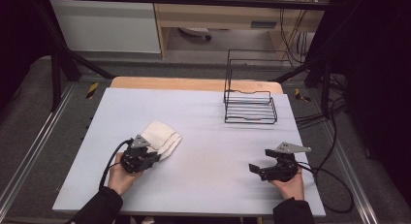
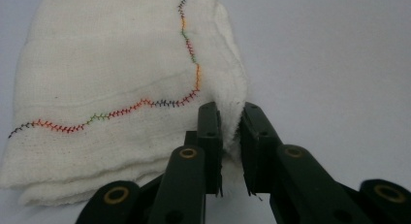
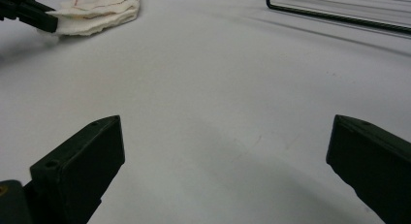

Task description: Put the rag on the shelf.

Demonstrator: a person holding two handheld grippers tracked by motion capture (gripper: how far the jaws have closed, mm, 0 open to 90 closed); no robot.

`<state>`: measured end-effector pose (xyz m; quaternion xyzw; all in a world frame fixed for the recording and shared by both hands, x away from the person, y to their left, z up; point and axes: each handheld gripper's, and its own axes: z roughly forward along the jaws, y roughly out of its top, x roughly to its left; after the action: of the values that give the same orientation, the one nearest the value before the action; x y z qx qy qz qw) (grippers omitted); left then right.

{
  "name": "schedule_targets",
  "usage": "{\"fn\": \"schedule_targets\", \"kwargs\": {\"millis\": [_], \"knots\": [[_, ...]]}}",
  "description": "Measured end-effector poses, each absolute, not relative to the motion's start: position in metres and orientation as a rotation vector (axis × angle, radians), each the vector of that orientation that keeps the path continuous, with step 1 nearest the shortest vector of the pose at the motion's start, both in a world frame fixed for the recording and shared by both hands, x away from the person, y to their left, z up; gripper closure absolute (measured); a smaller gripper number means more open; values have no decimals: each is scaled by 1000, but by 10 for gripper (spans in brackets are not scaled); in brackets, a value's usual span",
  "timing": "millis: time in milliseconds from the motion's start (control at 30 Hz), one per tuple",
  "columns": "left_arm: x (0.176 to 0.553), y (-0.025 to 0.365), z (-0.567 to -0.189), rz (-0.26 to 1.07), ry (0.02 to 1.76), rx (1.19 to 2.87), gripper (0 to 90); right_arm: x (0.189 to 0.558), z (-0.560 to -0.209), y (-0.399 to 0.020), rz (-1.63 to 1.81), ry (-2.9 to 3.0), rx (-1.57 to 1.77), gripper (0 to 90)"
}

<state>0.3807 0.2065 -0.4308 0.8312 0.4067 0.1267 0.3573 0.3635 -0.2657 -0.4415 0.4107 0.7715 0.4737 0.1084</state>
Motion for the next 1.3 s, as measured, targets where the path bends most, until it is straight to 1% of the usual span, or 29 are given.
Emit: {"fn": "schedule_targets", "kwargs": {"millis": [33, 67, 100, 133, 167, 200, 233, 400, 500, 567, 667, 700, 733, 767, 833, 867, 933, 967, 1133, 1267, 1300], "knots": [[381, 208, -431, 319, 1048, 2140, 769, 363, -442, -265, 1394, 2270, 1209, 8], [381, 209, -430, 311, 1041, 2135, 769, 363, -442, -265, 1394, 2270, 1209, 8], [381, 211, -429, 308, 1027, 2130, 713, 363, -442, -265, 1394, 2270, 1210, 8], [381, 214, -426, 315, 1021, 2121, 713, 363, -442, -265, 1394, 2270, 1210, 8], [381, 217, -423, 329, 1020, 2106, 613, 363, -441, -265, 1396, 2269, 1208, 8], [382, 221, -420, 338, 1011, 2098, 561, 363, -441, -265, 1396, 2268, 1208, 8], [383, 226, -418, 361, 1010, 2089, 561, 363, -441, -265, 1396, 2268, 1208, 8], [395, 258, -412, 446, 1083, 2054, 384, 364, -441, -263, 1397, 2272, 1211, 8], [406, 274, -417, 444, 1168, 2024, 375, 364, -441, -262, 1393, 2274, 1216, 7], [412, 280, -422, 437, 1211, 2017, 383, 364, -441, -259, 1393, 2276, 1206, 7], [418, 283, -429, 446, 1249, 2033, 427, 366, -439, -253, 1392, 2283, 1189, 7], [419, 283, -430, 448, 1258, 2037, 452, 366, -439, -251, 1394, 2285, 1187, 7], [420, 283, -432, 445, 1259, 2042, 518, 368, -438, -246, 1404, 2283, 1187, 9], [421, 282, -432, 439, 1260, 2044, 518, 368, -438, -246, 1404, 2283, 1187, 9], [422, 281, -434, 420, 1258, 2044, 581, 370, -435, -239, 1403, 2278, 1176, 13], [422, 281, -435, 419, 1264, 2047, 645, 372, -433, -230, 1406, 2278, 1166, 15], [423, 281, -438, 399, 1269, 2048, 660, 374, -431, -226, 1404, 2280, 1160, 16], [423, 281, -438, 386, 1270, 2046, 683, 376, -430, -221, 1404, 2281, 1150, 17], [424, 282, -441, 364, 1276, 2037, 722, 385, -425, -193, 1423, 2282, 1141, 30], [424, 281, -442, 351, 1277, 2036, 759, 396, -422, -164, 1426, 2294, 1132, 40], [423, 281, -442, 352, 1278, 2040, 768, 401, -420, -148, 1424, 2300, 1118, 46]]}}
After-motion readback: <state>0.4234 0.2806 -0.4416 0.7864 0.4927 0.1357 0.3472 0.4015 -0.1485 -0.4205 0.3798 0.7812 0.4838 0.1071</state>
